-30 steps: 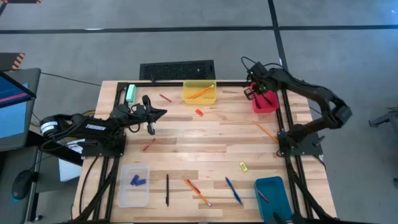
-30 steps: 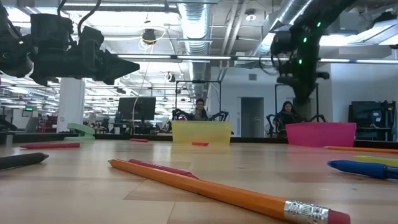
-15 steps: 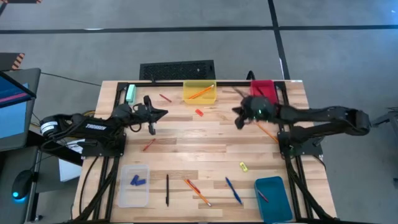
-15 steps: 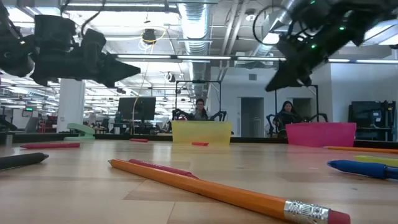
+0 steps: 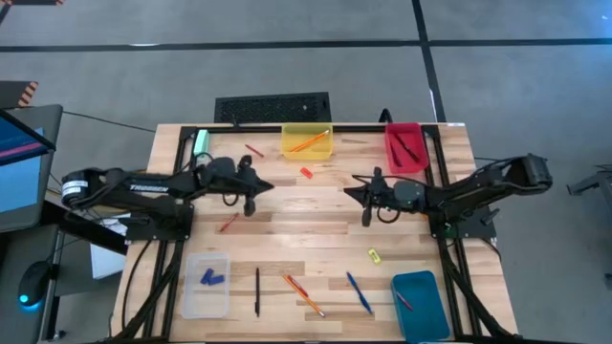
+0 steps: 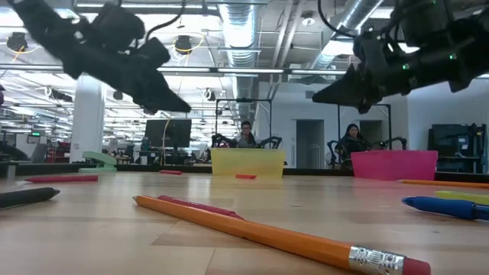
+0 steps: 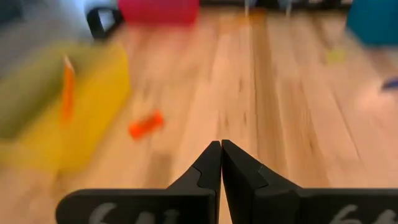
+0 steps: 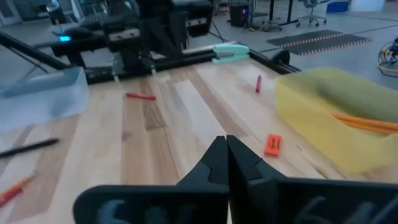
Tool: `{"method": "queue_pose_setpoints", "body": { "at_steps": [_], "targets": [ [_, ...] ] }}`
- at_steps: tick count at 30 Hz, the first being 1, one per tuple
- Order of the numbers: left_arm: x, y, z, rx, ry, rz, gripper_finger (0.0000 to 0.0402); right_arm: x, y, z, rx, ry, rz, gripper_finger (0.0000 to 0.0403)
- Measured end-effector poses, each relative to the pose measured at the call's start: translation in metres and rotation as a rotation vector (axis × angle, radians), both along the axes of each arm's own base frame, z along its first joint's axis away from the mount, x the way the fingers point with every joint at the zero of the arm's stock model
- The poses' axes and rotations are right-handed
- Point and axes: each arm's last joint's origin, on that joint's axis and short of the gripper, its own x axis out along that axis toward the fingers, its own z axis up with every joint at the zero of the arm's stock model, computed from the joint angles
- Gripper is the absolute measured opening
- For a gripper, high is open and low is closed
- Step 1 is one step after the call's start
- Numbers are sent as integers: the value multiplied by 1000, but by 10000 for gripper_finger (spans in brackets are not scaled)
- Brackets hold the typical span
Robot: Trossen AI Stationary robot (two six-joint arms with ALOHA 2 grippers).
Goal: Sort crayons/erasers/pens/pencils in bins
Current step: Put the red crayon into the blue bin
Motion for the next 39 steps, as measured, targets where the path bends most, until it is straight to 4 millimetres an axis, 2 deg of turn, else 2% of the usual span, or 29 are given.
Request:
{"method": "queue_pose_setpoints", "body": {
  "at_steps": [5, 10, 13, 18, 23, 28, 33, 39],
  "targets": [
    [6, -20, 12, -96, 265, 48, 4, -1, -5, -5, -4, 29, -25, 3],
    [-3, -41, 18, -283, 495, 198, 10, -1, -9, -2, -70, 31, -33, 7],
    [-13, -53, 16, -393, 602, 345, 25, -1, -12, -2, -95, 36, -28, 6],
    [-28, -68, 12, -437, 711, 496, 71, -2, -18, -1, -94, 36, -35, 3],
    [-36, -70, 6, -458, 764, 574, 121, -2, -24, 0, -98, 20, -25, 6],
    [-44, -70, -10, -471, 798, 590, 151, -3, -29, 2, -104, 7, -35, 4],
    [-46, -63, -27, -474, 762, 584, 154, -3, -32, 5, -106, -28, -19, 3],
    [-49, -55, -36, -462, 767, 563, 146, -1, -32, 8, -109, -44, -21, 5]
  ]
}}
